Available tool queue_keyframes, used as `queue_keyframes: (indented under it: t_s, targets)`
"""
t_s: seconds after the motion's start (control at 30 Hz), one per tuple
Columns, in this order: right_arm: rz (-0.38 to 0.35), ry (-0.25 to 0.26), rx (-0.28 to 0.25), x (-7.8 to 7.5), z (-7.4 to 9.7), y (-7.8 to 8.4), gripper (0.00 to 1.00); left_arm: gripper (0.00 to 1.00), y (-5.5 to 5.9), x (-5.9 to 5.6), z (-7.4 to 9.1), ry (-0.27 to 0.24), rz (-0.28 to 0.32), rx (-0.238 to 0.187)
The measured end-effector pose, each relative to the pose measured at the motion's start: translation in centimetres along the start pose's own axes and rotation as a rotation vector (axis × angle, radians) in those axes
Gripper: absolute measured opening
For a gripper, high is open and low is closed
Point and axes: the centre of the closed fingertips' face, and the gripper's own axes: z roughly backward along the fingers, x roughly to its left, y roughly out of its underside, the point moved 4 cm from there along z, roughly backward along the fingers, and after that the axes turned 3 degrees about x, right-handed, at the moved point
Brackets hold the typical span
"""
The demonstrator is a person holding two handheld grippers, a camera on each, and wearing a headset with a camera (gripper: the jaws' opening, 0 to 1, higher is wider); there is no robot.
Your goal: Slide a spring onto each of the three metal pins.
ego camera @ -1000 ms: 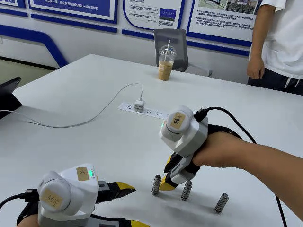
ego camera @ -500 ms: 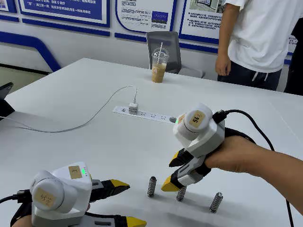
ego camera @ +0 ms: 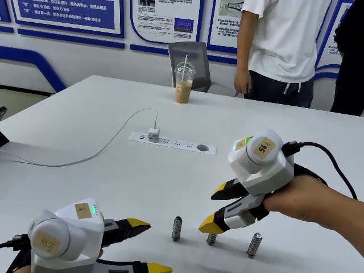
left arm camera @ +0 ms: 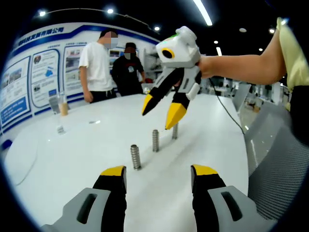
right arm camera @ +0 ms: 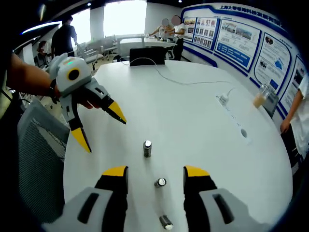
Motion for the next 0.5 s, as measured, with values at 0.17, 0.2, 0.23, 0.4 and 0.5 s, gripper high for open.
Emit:
queue_keyframes:
  t_s: [0.17,0.2,0.23,0.4,0.5]
  targets:
    - [-0.023,0.021,-0.021,0.0,0.9,0.8,0.48,0.55,-0.1,0.0,0.0,0.001,0.000,-0.002]
    - [-0.031,0.025,-0.028,0.0,1.2,0.9,0.48,0.55,-0.1,0.0,0.0,0.001,0.001,-0.003]
    - [-0.035,0.030,-0.033,0.0,1.3,1.0,0.48,0.55,-0.1,0.1,-0.1,0.001,0.001,-0.004]
    - [-0.062,0.049,-0.065,0.1,2.1,1.5,0.49,0.55,-0.4,0.0,-0.1,0.002,-0.001,-0.007]
    - [-0.077,0.063,-0.082,0.0,2.6,1.7,0.50,0.56,-0.5,0.1,-0.1,0.002,-0.001,-0.009]
